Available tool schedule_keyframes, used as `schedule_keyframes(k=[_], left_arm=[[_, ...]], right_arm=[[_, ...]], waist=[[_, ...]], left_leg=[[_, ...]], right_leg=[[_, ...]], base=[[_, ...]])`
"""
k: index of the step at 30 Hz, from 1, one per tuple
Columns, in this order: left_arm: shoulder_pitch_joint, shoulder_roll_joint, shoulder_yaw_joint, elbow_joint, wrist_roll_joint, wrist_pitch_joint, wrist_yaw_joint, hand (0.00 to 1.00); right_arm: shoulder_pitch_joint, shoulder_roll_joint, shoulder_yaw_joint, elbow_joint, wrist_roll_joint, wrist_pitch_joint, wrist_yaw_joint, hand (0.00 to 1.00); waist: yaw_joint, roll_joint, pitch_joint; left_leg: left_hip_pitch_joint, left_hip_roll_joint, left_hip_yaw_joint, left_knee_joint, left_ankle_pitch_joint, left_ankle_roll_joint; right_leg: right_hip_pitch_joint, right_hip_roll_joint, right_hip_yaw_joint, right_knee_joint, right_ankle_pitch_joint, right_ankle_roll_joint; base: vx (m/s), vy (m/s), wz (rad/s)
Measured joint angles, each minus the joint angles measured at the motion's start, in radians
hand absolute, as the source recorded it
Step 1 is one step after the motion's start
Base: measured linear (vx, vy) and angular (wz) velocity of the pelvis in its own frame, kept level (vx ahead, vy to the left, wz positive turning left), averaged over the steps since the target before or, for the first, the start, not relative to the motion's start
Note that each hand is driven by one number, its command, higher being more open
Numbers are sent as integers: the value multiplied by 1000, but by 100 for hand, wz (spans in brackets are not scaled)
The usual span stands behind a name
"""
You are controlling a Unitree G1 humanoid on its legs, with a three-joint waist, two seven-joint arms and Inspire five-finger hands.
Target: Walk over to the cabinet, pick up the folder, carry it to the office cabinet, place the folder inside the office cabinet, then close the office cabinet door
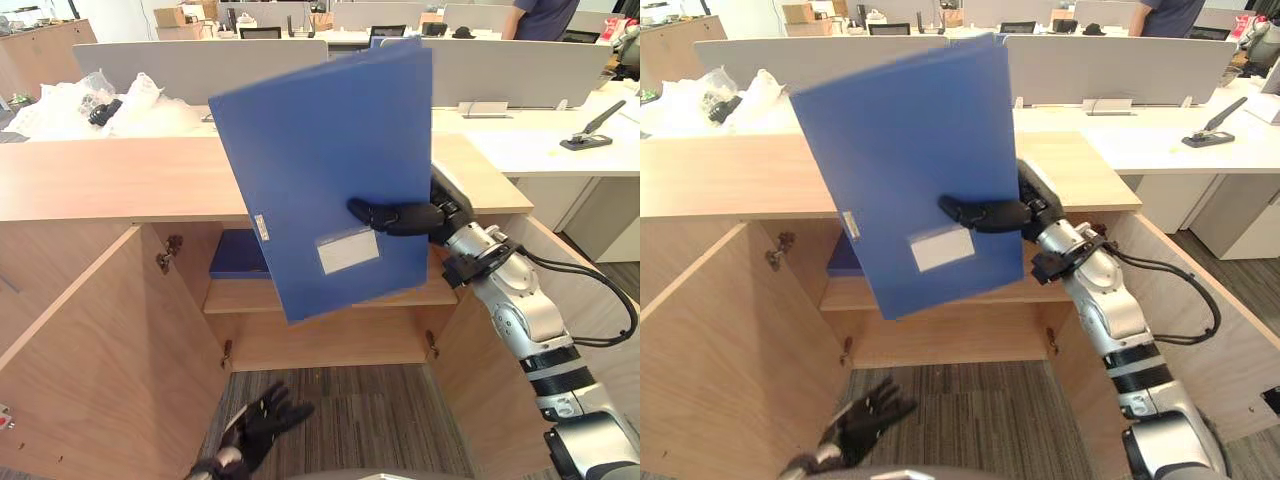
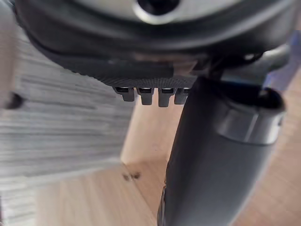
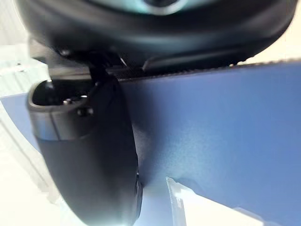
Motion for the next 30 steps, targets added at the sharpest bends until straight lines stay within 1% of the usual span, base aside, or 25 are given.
schedule_keyframes(k=[1,2,3,4,6,8,9,10,13,14,15,16,17,18,20,21,23,24,25,26,27,28,29,30], left_arm=[[0,-5,13,26,27,0,4,100],[-3,-21,63,95,87,-1,12,100],[-4,-29,89,122,101,-2,19,100],[-9,-42,142,173,133,-2,42,100],[-10,-45,209,232,190,-2,85,100],[-9,-46,249,263,229,-2,121,100],[-9,-48,286,285,270,-1,158,100],[-10,-50,299,289,287,-1,171,100],[-17,-61,361,304,336,-1,219,100],[-21,-61,364,309,341,-1,223,100],[-25,-64,381,311,344,-1,226,100],[-35,-70,399,311,344,-1,234,100],[-43,-72,401,311,343,-1,238,100],[-63,-80,414,311,342,-1,244,100],[-86,-89,419,311,343,-1,259,100],[-103,-93,418,315,343,-1,270,100],[-111,-105,419,315,342,-3,285,100],[-116,-110,418,313,341,-6,289,100],[-120,-113,416,313,341,-12,290,100],[-128,-114,405,313,342,-14,294,100],[-128,-115,388,314,342,-12,301,100],[-133,-118,374,314,342,-11,307,100],[-134,-123,370,314,342,-11,309,100],[-139,-124,356,315,342,-10,316,100]], right_arm=[[10,10,1,-9,-27,-10,-1,0],[38,31,12,-17,-105,-28,-1,0],[50,34,18,-17,-142,-30,-2,0],[73,36,32,-16,-227,-32,-5,0],[115,32,76,-3,-373,-32,-15,0],[145,17,129,14,-456,-33,-20,0],[160,-12,201,39,-538,-34,-21,0],[161,-28,236,52,-572,-37,-21,0],[159,-116,439,156,-784,-85,-24,0],[159,-125,471,183,-810,-95,-24,0],[158,-136,524,231,-857,-104,-23,0],[158,-149,556,255,-898,-108,-18,0],[158,-157,564,259,-915,-110,-16,0],[158,-173,566,273,-923,-120,-15,0],[157,-179,566,306,-931,-121,-15,0],[153,-171,566,335,-950,-120,-22,0],[149,-144,566,389,-956,-112,-25,0],[149,-115,561,427,-956,-102,-34,0],[149,-89,556,459,-956,-94,-40,0],[149,-57,550,486,-955,-85,-45,0],[149,-33,547,516,-953,-71,-55,0],[150,3,535,558,-953,-54,-67,0],[151,16,524,575,-953,-46,-71,0],[154,49,499,610,-954,-25,-98,0]], waist=[[-1,1,1],[-3,1,1],[-3,1,1],[-3,0,4],[-5,-7,12],[-6,-12,16],[-7,-15,20],[-7,-15,22],[1,-12,34],[4,-12,38],[11,-13,44],[19,-12,59],[23,-9,71],[26,9,98],[27,33,124],[29,38,139],[34,45,152],[36,49,164],[37,48,167],[40,54,169],[41,62,168],[40,74,167],[41,84,168],[48,84,171]], left_leg=[[0,0,0,0,0,-1],[1,1,-1,0,0,-2],[1,1,-1,0,0,-2],[1,1,-2,0,-1,-3],[1,-1,-5,0,-1,-4],[2,-3,-9,1,-2,-6],[2,-6,-13,1,-3,-6],[2,-7,-13,1,-3,-6],[2,-13,-25,5,-3,-5],[3,-13,-26,7,-4,-4],[-6,-10,-28,31,-16,-2],[-49,-9,-34,113,-56,-5],[-75,-7,-37,171,-84,-4],[-126,3,-44,291,-137,4],[-169,23,-52,415,-176,10],[-189,28,-42,474,-176,11],[-212,37,-20,552,-175,12],[-222,37,-21,584,-165,-3],[-238,34,-22,602,-168,-13],[-242,29,-24,587,-177,-17],[-239,24,-29,540,-176,-21],[-227,21,-32,449,-152,-18],[-215,22,-31,405,-120,-19],[-193,16,-22,374,-130,1]], right_leg=[[1,1,0,-1,0,0],[2,3,-1,-1,0,0],[2,3,-1,-1,0,0],[3,2,-2,-2,0,0],[7,1,-5,-7,0,0],[13,-1,-9,-15,1,1],[16,-4,-14,-19,1,1],[17,-5,-14,-19,1,2],[27,-10,-26,-25,1,2],[32,-10,-27,-26,1,2],[33,-6,-28,-24,1,2],[33,-6,-31,-23,1,2],[34,-5,-32,-21,1,2],[42,6,-37,-16,-1,-2],[56,21,-53,3,-14,-15],[59,21,-55,19,-34,-28],[73,21,-51,22,-47,-35],[85,17,-45,22,-47,-35],[84,12,-39,23,-47,-36],[79,9,-32,25,-44,-40],[70,5,-28,32,-46,-38],[59,5,-23,41,-51,-28],[55,8,-19,49,-53,-17],[48,-1,-10,62,-65,-4]], base=[[-15,-34,0],[0,0,0],[0,0,0],[0,0,0],[-16,0,5],[0,7,8],[14,16,7],[23,20,8],[22,14,11],[14,6,9],[-4,-23,6],[-9,-24,5],[-49,3,6],[-39,27,8],[-92,22,17],[-129,13,14],[-88,10,-3],[-26,15,-13],[18,22,-16],[45,45,-17],[84,71,-18],[95,82,-16],[133,113,-15],[147,130,-20]])
